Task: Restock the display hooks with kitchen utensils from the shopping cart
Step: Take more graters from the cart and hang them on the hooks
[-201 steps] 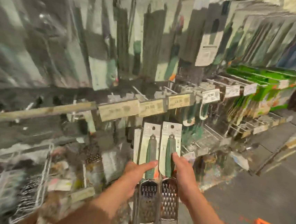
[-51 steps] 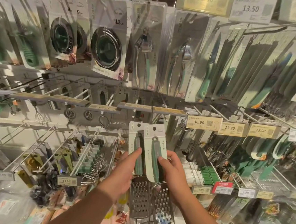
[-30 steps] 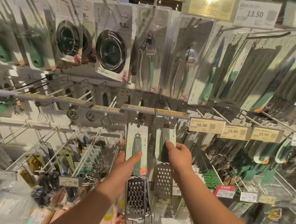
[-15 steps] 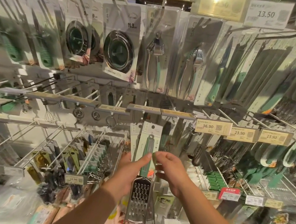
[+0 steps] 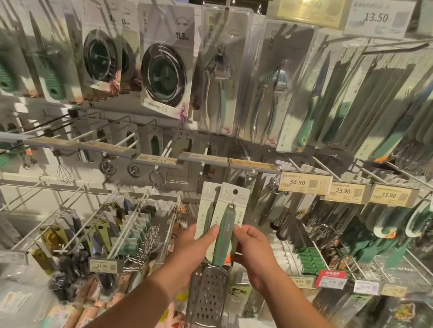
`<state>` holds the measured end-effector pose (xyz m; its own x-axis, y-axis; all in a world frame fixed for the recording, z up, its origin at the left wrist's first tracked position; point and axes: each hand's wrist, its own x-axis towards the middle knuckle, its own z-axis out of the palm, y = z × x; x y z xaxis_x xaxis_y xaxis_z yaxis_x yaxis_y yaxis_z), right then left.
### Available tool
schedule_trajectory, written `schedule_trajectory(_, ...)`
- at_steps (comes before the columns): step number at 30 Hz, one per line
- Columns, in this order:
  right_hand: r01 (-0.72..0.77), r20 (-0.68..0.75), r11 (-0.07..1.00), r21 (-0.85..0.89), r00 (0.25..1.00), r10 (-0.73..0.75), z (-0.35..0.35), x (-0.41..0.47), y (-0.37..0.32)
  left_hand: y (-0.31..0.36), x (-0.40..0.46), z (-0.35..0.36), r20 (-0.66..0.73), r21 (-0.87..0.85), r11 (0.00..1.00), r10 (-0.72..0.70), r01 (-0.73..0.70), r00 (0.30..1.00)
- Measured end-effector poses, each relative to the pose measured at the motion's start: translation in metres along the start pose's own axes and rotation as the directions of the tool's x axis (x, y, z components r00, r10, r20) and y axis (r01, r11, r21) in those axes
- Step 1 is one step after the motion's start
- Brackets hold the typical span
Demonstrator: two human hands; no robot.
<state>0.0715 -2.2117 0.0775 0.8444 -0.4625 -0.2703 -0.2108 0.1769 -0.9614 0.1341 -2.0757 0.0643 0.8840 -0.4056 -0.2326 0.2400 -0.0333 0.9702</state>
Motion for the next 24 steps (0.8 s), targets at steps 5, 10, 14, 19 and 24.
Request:
schedule_trajectory(5,0.039,-0.018,0.999,0.026,0.999,-0.038,0.002,-0.002,0.001,0.003,-0.001,0.003,-0.041,0.031,0.999,0.009,-0.008,0.999)
schedule_trajectory(10,0.099,0.034,0.995,-0.005,0.995,-0.098,0.001,-0.002,0.004,0.005,0.0,0.005,-0.071,0.007,1.0,0.008,-0.008,0.997)
schedule_trajectory(14,0.187,0.031,0.982,-0.03,0.982,-0.186,-0.001,-0.002,0.006,0.005,0.0,0.007,-0.066,0.028,1.0,0.014,-0.012,0.998)
schedule_trajectory(19,0.297,-0.009,0.948,-0.116,0.954,-0.3,-0.004,-0.005,-0.001,0.0,0.0,0.011,-0.061,0.024,0.998,0.058,-0.057,0.996)
schedule_trajectory(24,0.348,-0.11,0.927,-0.142,0.925,-0.365,-0.01,0.002,-0.009,0.003,0.0,0.009,-0.076,0.043,0.997,0.06,-0.057,0.995)
